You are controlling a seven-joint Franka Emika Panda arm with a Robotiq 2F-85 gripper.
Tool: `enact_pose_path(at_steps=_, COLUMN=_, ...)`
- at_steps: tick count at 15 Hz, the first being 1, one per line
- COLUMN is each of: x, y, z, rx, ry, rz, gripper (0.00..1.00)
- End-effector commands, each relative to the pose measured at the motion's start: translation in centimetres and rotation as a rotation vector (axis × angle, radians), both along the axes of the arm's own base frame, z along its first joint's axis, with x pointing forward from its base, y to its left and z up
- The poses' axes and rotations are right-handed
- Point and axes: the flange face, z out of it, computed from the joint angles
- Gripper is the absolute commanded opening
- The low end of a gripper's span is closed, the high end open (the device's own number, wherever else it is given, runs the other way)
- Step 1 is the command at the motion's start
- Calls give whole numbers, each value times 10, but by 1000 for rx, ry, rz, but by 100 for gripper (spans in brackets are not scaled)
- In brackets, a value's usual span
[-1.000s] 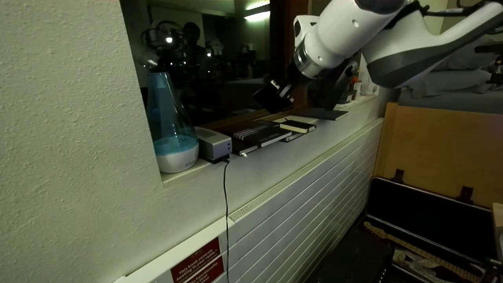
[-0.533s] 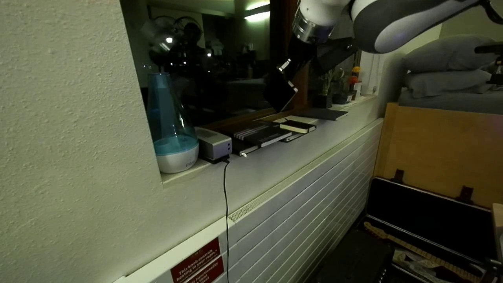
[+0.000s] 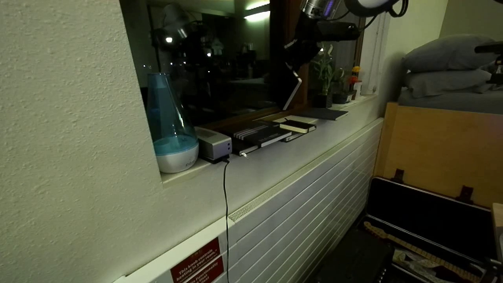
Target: Remove the black book from on top of the books on the left and put it on the book on the right
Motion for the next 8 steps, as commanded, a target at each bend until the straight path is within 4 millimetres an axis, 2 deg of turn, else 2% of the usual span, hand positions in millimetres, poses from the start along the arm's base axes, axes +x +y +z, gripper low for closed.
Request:
enact_pose_path(at_steps=1, x=6, y=-24, z=5, rx=115, ry=65, rz=-22, gripper=4)
enact_pose_path(at_steps=8, x=24, y=-93, z=17, rx=255, ry=87, rz=-177, gripper=4)
